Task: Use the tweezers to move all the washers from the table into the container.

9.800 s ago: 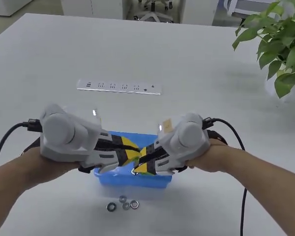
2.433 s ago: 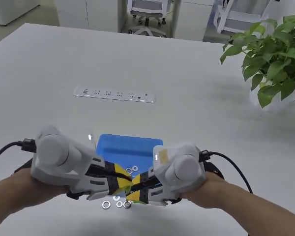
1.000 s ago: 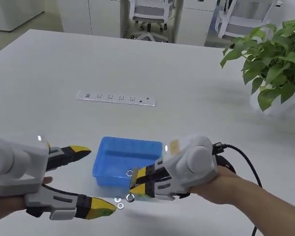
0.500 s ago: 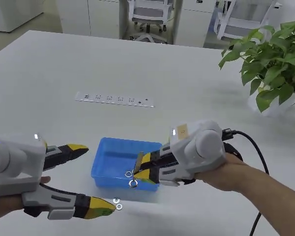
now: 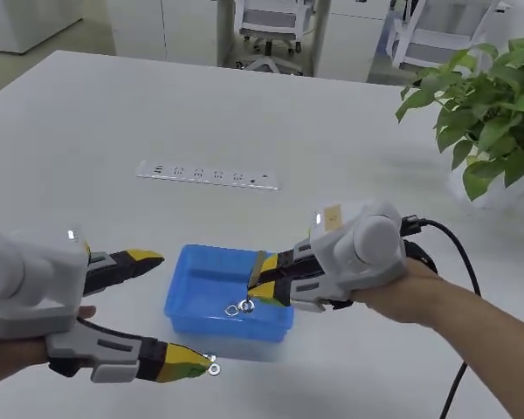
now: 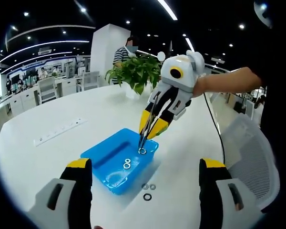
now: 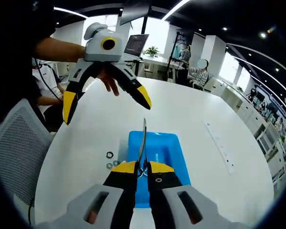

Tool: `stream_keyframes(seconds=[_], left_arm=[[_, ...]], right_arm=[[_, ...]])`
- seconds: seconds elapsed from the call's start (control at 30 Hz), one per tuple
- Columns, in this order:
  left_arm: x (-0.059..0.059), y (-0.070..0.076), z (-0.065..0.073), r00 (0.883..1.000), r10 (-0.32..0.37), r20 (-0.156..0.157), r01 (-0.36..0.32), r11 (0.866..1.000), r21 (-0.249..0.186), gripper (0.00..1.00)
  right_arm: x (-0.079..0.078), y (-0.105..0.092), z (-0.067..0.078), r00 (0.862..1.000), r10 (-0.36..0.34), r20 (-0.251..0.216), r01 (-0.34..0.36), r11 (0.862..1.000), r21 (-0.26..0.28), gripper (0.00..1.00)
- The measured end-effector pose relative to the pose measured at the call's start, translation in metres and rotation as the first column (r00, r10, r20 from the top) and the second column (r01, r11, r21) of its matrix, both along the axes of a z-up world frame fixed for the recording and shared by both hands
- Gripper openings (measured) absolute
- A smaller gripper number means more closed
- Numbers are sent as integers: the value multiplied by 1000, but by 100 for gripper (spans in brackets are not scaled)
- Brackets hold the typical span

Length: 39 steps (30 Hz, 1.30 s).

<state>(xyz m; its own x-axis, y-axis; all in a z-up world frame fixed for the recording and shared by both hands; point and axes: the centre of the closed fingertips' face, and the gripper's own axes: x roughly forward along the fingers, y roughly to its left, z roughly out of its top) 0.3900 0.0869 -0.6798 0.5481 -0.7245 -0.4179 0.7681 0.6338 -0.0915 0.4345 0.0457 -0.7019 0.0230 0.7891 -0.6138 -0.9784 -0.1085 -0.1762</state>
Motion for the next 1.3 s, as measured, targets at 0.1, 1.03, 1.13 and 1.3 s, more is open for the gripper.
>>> stream_keyframes(seconds=[0.1,1.03,1.13,1.3], left_arm=[[3,-3,3,1000,-11,10,11,1000,-1,97],[30,-21,5,996,-86,32,86,996,21,68],[35,-25,5,994,-105,43,104,994,32,58],[41,-32,5,989,-136,54,133,990,52,40]], right_arm=[[4,1,-5,1000,1,0,-1,1000,-11,9],[12,5,-40,999,42,-26,-43,997,-62,9],[12,5,-43,998,51,-31,-52,996,-66,9],[13,4,-49,997,63,-35,-66,995,-78,9]])
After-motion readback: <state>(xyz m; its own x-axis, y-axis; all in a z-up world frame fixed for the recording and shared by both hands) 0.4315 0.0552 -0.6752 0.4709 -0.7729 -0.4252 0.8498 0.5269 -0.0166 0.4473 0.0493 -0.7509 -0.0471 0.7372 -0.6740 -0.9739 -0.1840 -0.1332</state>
